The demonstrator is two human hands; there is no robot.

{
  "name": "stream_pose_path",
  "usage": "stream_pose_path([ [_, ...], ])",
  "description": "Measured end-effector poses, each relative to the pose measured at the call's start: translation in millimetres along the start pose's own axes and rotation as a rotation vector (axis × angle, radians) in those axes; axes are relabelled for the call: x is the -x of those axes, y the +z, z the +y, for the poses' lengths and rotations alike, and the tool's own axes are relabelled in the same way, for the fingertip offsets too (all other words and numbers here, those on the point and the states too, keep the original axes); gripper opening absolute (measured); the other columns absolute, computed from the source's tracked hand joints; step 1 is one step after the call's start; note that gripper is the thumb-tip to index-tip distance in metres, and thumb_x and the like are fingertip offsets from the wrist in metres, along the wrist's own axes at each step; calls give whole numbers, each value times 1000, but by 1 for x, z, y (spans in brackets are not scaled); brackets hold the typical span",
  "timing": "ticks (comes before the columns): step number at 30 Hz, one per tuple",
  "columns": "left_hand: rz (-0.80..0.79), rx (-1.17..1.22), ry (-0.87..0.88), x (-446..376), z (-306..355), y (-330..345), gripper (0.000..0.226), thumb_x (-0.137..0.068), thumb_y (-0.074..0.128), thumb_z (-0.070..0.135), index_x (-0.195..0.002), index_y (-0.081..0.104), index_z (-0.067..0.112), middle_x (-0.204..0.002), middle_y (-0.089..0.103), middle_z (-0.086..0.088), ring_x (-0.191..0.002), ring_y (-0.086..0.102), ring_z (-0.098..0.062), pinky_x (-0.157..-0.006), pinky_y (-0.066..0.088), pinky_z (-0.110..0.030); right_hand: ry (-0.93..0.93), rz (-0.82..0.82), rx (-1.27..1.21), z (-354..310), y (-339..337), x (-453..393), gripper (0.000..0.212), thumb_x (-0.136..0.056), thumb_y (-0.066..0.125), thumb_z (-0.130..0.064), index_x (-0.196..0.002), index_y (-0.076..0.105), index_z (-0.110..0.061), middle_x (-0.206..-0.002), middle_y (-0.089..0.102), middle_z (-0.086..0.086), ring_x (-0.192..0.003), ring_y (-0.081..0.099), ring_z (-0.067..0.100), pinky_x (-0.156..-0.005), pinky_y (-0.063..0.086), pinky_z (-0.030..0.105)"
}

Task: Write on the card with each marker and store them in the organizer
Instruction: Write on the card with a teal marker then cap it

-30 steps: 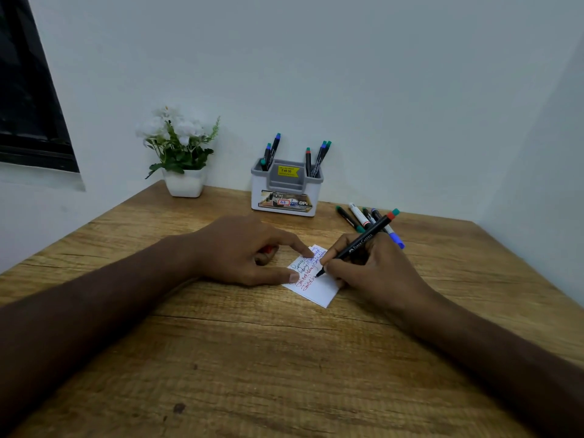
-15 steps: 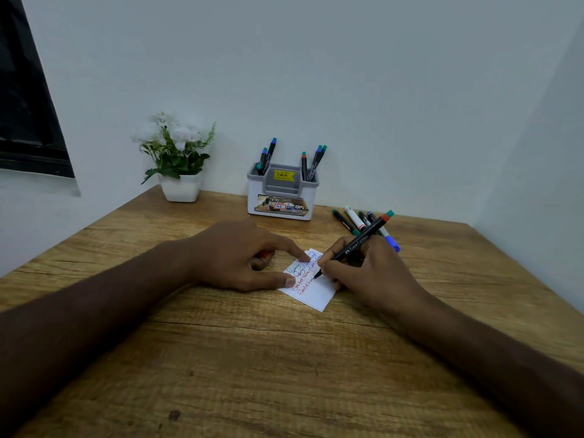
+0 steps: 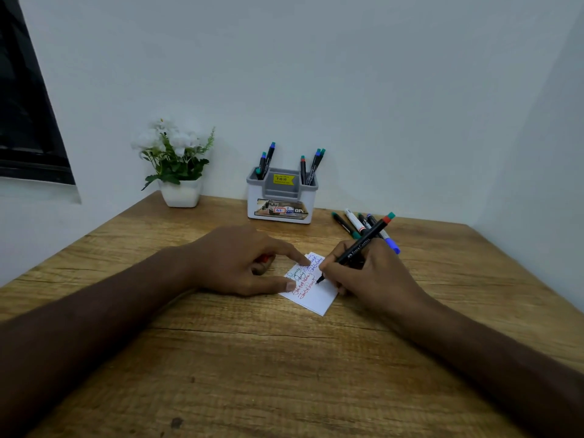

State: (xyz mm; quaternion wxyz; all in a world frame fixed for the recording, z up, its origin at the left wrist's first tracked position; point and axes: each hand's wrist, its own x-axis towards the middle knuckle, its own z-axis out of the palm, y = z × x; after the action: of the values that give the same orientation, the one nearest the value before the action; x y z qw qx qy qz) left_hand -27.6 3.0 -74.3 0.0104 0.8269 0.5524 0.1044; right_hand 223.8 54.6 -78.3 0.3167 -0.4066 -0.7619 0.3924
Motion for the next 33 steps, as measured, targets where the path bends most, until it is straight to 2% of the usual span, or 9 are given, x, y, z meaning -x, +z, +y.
stream_pose_path([
  [3,5,6,-5,-1,1,0,49,-92,53,74,-139,51,60,-61,54,14,-63,56,-9,-59,45,-41,-6,63,-204,3,-3,-6,7,-92,76,-7,-90,80,-12,-78,80,6,-74,75,15,-75,62,33],
  [6,16,14,0,-1,1,2,48,-93,55,73,-139,52,59,-64,56,16,-64,56,-9,-58,42,-39,15,39,-355,7,-4,-12,8,-95,72,-4,-93,80,-6,-87,82,13,-81,78,24,-82,65,40],
  [10,83,27,-16,-1,4,3,46,-92,59,69,-135,57,53,-63,58,11,-68,59,-4,-55,33,-22,49,-68,-473,9,-4,-13,24,-102,58,-3,-93,79,4,-92,81,20,-74,74,22,-71,63,32],
  [14,238,43,-85,-1,7,-1,43,-91,47,68,-129,58,51,-69,58,9,-74,57,-3,-60,35,-25,77,-68,-523,13,-5,-17,25,-104,58,-5,-95,80,4,-93,80,24,-72,70,21,-67,61,28],
  [16,293,113,-91,-1,8,-4,44,-94,43,55,-135,54,46,-79,58,8,-79,55,-8,-65,39,-28,103,-50,-597,15,-5,-19,19,-103,62,-4,-102,77,8,-94,78,24,-70,70,21,-64,61,26],
  [19,273,211,-33,-2,9,-1,37,-100,40,32,-134,53,28,-99,52,20,-97,49,-3,-81,37,-20,111,-27,-706,15,-6,-20,17,-98,69,0,-110,70,12,-98,73,30,-68,73,22,-62,63,27],
  [24,350,135,25,-6,10,9,44,-104,43,4,-138,53,31,-111,56,21,-107,53,3,-88,36,-6,91,0,-742,16,-8,-20,4,-96,68,7,-96,72,6,-95,74,28,-73,75,24,-68,66,30],
  [29,460,81,58,-9,13,11,32,-104,60,20,-135,65,27,-103,59,22,-96,54,11,-79,36,-3,52,51,-844,12,-13,-18,20,-98,53,7,-102,69,18,-93,75,20,-73,76,26,-70,67,30],
  [33,498,44,35,-10,13,10,26,-100,65,31,-125,73,29,-102,66,16,-88,56,2,-72,38,-10,-32,107,-828,10,-16,-16,19,-99,58,4,-94,76,4,-87,75,16,-74,76,25,-70,67,30],
])
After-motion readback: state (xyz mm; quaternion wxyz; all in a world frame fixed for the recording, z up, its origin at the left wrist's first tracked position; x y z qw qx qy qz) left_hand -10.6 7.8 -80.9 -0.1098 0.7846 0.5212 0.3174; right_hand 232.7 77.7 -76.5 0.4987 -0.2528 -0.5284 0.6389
